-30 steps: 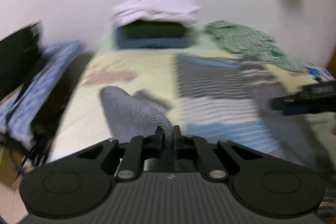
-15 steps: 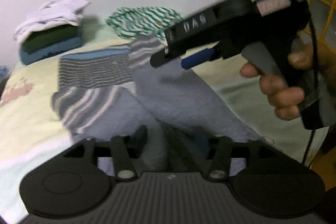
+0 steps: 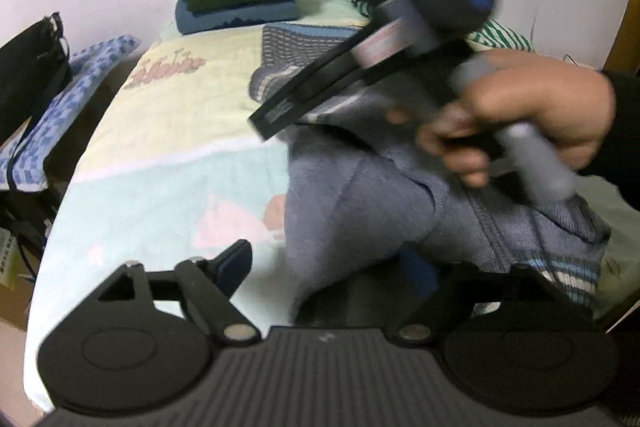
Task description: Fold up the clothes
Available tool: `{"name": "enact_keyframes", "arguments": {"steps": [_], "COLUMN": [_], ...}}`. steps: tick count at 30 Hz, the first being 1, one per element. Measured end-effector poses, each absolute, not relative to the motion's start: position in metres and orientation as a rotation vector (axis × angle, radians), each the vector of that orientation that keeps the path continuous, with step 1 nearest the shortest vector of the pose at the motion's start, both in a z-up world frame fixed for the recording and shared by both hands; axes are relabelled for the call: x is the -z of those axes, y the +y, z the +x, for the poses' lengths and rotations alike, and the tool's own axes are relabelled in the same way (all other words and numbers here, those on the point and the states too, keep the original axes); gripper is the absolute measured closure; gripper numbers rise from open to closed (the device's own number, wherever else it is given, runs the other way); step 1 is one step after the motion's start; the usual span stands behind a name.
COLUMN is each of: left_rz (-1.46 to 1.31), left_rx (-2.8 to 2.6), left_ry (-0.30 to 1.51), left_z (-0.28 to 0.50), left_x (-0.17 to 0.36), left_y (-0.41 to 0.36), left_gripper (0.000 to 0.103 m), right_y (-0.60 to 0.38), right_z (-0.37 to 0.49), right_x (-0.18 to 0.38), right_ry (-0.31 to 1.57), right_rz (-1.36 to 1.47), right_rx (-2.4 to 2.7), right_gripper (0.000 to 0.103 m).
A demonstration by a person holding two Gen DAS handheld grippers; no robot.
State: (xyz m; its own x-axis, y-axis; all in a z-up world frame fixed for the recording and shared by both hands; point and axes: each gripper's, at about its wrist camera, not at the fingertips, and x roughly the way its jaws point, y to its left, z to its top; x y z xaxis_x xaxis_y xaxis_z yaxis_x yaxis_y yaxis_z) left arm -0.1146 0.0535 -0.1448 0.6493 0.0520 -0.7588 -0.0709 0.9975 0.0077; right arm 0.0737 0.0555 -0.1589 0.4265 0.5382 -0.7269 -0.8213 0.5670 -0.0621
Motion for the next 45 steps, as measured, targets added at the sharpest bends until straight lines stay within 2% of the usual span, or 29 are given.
{"name": "enact_keyframes", "arguments": {"steps": [1, 3, 4, 6, 12, 13, 21, 23, 26, 28, 30, 31, 36, 39, 41, 42, 45], "left_rz": [-0.011, 0.008, 0.007, 0.011, 0.026, 0.029, 0.060, 0.066, 0.086, 0.106, 0.122, 0.128, 0.128, 0.123, 0.120, 0.118, 0.114], "left_rx": [-0.066, -0.055, -0.046, -0.032, 0.000, 0.005, 0.037, 0.045, 0.060, 0.069, 0.077, 0.080, 0.079, 0.075, 0.072, 0.071, 0.067], "left_ry": [0.871, 0.894, 0.910, 0.923, 0.919, 0.918, 0.906, 0.908, 0.918, 0.925, 0.926, 0.926, 0.921, 0.917, 0.914, 0.913, 0.909], "left_z": [-0.111, -0.105, -0.102, -0.100, -0.099, -0.099, -0.107, -0.106, -0.101, -0.098, -0.097, -0.097, -0.099, -0.100, -0.101, -0.101, -0.102], "left_x": [0.148, 0.155, 0.159, 0.164, 0.166, 0.165, 0.161, 0.161, 0.164, 0.165, 0.166, 0.166, 0.165, 0.166, 0.166, 0.166, 0.167], "left_y": [0.052, 0.051, 0.052, 0.055, 0.063, 0.064, 0.065, 0.065, 0.063, 0.060, 0.056, 0.054, 0.055, 0.057, 0.058, 0.059, 0.060], "left_gripper": [0.025, 0.032, 0.035, 0.036, 0.042, 0.044, 0.048, 0.048, 0.051, 0.053, 0.058, 0.061, 0.059, 0.056, 0.054, 0.053, 0.052], "right_y": [0.053, 0.049, 0.045, 0.031, -0.021, -0.033, -0.139, -0.152, -0.147, -0.121, -0.093, -0.074, 0.008, 0.026, 0.023, 0.021, 0.001], "right_z": [0.078, 0.086, 0.090, 0.097, 0.106, 0.107, 0.107, 0.108, 0.101, 0.092, 0.085, 0.082, 0.099, 0.124, 0.137, 0.143, 0.145], "right_x": [0.162, 0.167, 0.167, 0.155, 0.118, 0.113, 0.101, 0.114, 0.121, 0.114, 0.108, 0.107, 0.127, 0.144, 0.151, 0.155, 0.144], "right_ry": [0.734, 0.762, 0.775, 0.788, 0.713, 0.703, 0.726, 0.794, 0.830, 0.779, 0.725, 0.704, 0.747, 0.823, 0.893, 0.928, 0.919], "right_rz": [-0.430, -0.398, -0.372, -0.275, -0.076, -0.040, 0.141, 0.149, 0.139, 0.086, 0.027, -0.016, -0.173, -0.135, -0.066, -0.031, 0.096], "right_rx": [-0.875, -0.855, -0.850, -0.860, -0.776, -0.755, -0.497, -0.455, -0.477, -0.536, -0.596, -0.625, -0.657, -0.617, -0.599, -0.590, -0.591], "right_gripper": [0.040, 0.046, 0.063, 0.082, 0.093, 0.098, 0.098, 0.093, 0.075, 0.041, 0.031, 0.030, 0.030, 0.033, 0.062, 0.081, 0.084]}}
